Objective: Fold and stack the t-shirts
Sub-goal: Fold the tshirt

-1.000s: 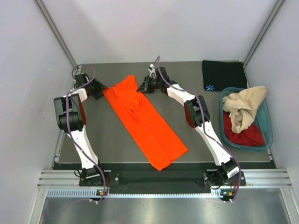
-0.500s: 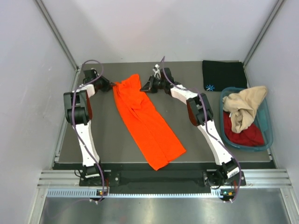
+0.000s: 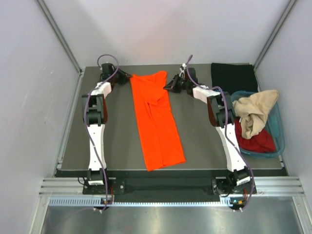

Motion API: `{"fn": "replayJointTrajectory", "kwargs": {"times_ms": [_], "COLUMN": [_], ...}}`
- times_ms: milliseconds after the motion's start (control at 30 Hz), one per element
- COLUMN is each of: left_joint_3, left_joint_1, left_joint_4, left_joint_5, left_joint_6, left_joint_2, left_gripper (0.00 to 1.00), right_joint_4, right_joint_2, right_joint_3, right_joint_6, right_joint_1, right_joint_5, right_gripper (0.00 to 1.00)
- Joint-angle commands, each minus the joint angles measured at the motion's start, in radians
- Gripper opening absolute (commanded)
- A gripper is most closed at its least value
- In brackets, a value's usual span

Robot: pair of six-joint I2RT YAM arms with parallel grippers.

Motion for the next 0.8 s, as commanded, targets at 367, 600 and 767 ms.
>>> {"fn": "replayJointTrajectory", "kwargs": {"times_ms": [367, 600, 767], "left_joint_3": [0.16, -0.307, -0.608], "left_joint_1": [-0.008, -0.001, -0.007], "left_joint_4": [-0.148, -0.306, -0.309], "left_joint_5": [-0.067, -0.176, -0.099], "left_joint_6": [0.125, 0.374, 0.369], "left_joint_2": [-0.045, -0.438, -0.732], "left_gripper": [0.84, 0.87, 0.99], "right_joint_4": [-0.249, -0.5, -0.619], "right_joint_2": [-0.058, -0.233, -0.432], "right_joint_3": [0.11, 0.08, -0.032], "right_joint_6": [-0.167, -0.351, -0.423], "right_joint_1": [-0.044, -0.064, -0.054], "right_joint_5": [0.047, 0.148, 0.257], "right_gripper": [0.51, 1.0, 1.0]}}
